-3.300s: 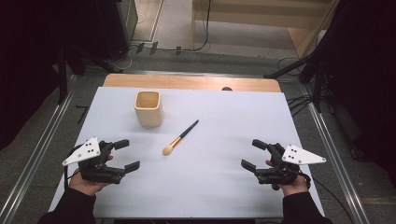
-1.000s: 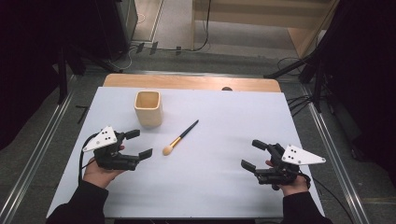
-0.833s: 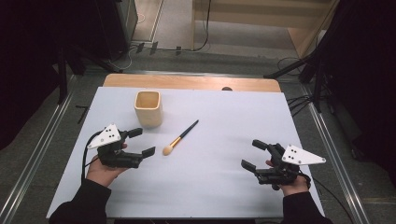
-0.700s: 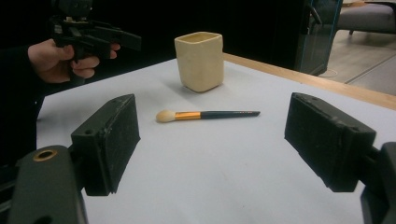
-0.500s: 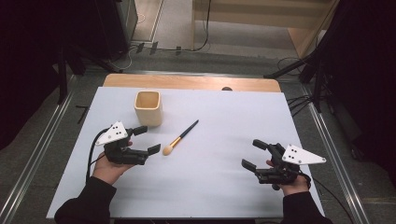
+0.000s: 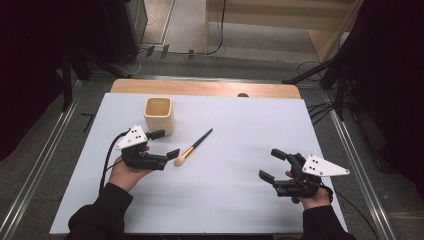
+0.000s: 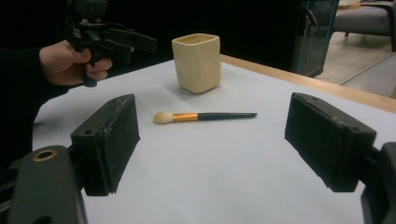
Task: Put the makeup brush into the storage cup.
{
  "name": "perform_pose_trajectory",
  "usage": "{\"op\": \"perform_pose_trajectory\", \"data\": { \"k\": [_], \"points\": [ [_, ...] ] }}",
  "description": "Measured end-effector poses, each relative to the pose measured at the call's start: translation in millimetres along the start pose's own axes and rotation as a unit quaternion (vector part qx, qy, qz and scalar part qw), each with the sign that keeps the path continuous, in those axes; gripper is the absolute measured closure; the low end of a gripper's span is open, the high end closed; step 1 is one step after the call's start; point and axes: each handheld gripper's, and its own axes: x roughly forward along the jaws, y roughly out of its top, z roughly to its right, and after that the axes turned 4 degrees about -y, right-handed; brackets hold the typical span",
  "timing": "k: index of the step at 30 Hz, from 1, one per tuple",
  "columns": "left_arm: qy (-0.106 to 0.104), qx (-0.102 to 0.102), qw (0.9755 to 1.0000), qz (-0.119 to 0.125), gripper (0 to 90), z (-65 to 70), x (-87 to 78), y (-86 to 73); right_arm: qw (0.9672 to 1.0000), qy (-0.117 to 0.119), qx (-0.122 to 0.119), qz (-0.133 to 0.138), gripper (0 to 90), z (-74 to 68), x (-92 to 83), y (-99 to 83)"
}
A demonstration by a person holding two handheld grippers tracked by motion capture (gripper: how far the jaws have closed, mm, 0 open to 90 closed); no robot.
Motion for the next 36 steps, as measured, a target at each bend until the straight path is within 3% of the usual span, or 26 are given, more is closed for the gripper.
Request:
{"op": "perform_pose_trajectory", "data": {
  "k": [17,36],
  "points": [
    [0.005,-0.002,0.9999,-0.009,15.0,-4.8,27.7,5.3,1.0,0.004,0.0,-0.001,18.7,-0.8,1.1,-0.1],
    [0.009,0.004,0.9999,-0.008,16.2,-12.5,65.1,27.4,0.9999,0.009,-0.001,0.006,18.7,-1.1,1.3,1.2]
  ]
}}
